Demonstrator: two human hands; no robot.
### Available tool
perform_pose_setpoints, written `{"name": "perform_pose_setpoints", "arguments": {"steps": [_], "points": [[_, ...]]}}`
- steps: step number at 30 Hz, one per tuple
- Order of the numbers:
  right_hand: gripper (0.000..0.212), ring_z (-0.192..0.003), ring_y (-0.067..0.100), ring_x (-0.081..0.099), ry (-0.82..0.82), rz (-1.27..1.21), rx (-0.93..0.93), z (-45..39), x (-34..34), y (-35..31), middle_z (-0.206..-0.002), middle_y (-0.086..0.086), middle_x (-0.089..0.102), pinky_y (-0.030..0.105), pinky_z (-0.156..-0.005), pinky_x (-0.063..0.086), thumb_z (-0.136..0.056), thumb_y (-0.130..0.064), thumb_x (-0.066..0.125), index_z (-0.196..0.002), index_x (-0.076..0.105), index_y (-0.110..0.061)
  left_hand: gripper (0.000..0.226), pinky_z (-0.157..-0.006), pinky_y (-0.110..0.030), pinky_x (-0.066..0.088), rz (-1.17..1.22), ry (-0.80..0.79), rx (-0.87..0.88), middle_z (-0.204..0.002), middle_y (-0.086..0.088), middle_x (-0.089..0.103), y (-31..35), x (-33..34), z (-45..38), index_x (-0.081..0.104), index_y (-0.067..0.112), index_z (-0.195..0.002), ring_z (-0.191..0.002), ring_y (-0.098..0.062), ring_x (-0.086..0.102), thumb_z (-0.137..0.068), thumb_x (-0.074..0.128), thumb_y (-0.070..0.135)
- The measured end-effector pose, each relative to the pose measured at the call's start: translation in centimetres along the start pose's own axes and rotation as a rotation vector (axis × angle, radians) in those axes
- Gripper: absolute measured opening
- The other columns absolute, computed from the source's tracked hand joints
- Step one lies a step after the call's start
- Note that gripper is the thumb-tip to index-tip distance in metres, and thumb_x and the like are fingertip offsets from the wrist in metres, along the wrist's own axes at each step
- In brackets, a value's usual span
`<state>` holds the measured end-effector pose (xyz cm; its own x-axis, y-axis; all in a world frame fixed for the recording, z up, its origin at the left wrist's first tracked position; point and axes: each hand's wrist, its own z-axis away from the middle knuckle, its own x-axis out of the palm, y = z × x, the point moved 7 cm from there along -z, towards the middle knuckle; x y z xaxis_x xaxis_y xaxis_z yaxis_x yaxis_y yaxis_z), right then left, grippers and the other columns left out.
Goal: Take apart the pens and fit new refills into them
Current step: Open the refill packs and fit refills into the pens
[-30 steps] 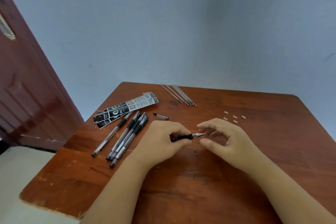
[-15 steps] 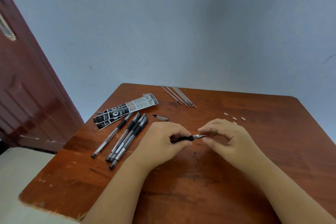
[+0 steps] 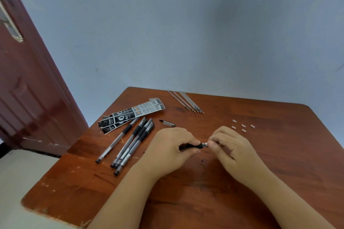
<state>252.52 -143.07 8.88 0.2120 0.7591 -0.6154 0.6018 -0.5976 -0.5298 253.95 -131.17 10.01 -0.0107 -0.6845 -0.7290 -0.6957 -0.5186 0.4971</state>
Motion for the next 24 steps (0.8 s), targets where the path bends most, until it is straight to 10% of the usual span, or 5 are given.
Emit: {"name": "perform_pose_setpoints", "arguments": {"steps": [15,24], "points": [[0.03,-0.071,-0.002,0.047,0.026,0.047,-0.018,-0.1,-0.4,-1.1,-0.071,-0.011,0.052,0.001,-0.068,0.035,-0.084,-0.028,0.041,-0.075,0.063,-0.009,0.027,-0.054,-0.018,0.044,-0.083,0.053,0.08,-0.063,-0.001,0.067,1.1,-1.0,0.2,0.072,0.008,-0.074,-0.067,-0.009,0.054,-0.073,0.057,0.031],[0.033,-0.095,-0.01,0.043,0.032,0.116,0.008,0.1,0.9,-0.6,-0.093,-0.015,0.055,0.0,-0.089,0.027,-0.082,-0.031,0.043,-0.107,0.059,-0.016,0.014,-0.073,-0.008,0.036,-0.067,0.04,-0.125,-0.09,0.0,0.071,-1.6,-2.9,0.2,0.073,0.015,-0.092,-0.088,-0.006,0.054,-0.079,0.069,0.018]]}}
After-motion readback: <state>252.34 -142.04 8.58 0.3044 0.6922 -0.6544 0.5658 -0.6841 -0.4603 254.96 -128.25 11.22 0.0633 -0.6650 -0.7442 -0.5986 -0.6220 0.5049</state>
